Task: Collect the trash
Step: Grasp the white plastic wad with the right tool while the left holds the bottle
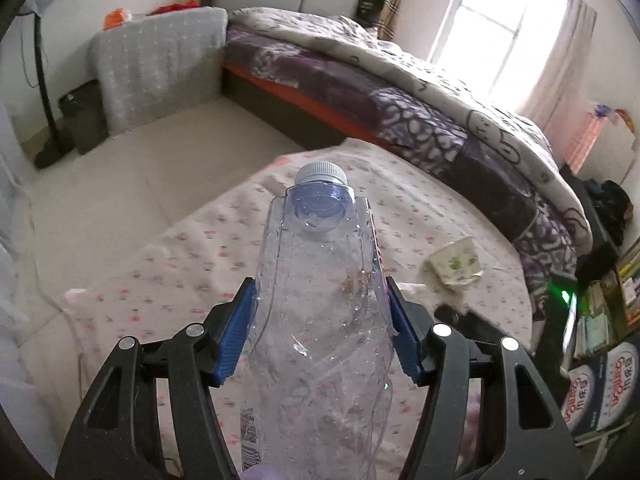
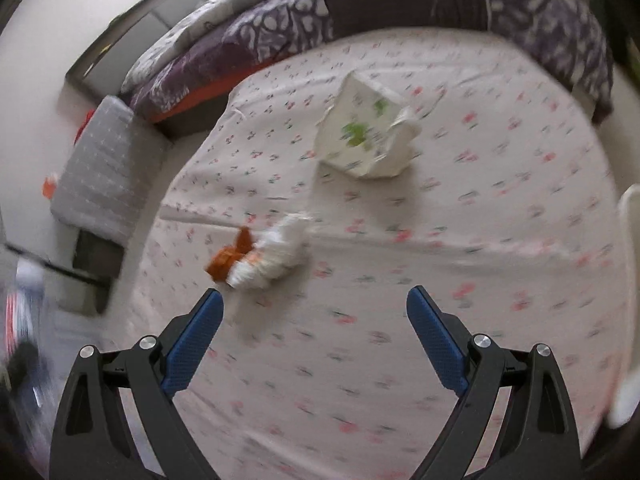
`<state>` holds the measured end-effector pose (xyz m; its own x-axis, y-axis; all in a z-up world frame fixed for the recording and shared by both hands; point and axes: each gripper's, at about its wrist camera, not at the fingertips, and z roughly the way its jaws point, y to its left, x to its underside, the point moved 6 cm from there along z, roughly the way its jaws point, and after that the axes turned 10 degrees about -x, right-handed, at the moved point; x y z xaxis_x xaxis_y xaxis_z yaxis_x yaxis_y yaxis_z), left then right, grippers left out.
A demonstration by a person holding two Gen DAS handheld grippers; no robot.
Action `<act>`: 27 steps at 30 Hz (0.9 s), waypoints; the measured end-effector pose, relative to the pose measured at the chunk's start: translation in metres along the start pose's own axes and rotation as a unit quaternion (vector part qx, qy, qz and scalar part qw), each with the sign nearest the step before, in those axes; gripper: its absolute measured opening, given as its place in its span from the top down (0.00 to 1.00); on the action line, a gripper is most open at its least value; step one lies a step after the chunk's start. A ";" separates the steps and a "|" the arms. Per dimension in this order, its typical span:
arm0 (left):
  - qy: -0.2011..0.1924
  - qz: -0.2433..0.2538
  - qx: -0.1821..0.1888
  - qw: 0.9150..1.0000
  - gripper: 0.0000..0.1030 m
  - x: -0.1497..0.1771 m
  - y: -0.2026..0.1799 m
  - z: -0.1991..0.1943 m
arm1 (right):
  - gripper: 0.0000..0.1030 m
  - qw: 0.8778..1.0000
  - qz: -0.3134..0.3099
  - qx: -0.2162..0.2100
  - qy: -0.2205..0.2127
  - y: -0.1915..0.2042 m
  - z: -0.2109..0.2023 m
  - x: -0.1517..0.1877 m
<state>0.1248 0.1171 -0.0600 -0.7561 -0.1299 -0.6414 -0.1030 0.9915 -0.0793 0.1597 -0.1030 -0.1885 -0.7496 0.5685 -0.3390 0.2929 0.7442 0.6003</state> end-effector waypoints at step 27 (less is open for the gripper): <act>-0.008 -0.022 -0.041 0.999 0.42 -0.003 0.057 0.001 | 0.67 0.990 -0.133 -0.015 -0.040 0.054 0.019 0.002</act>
<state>0.1215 0.1741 -0.0631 -0.7392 -0.1735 -0.6508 -0.1893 0.9808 -0.0465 0.1850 -0.0551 -0.1704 -0.7479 0.3803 -0.5440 0.0726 0.8615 0.5025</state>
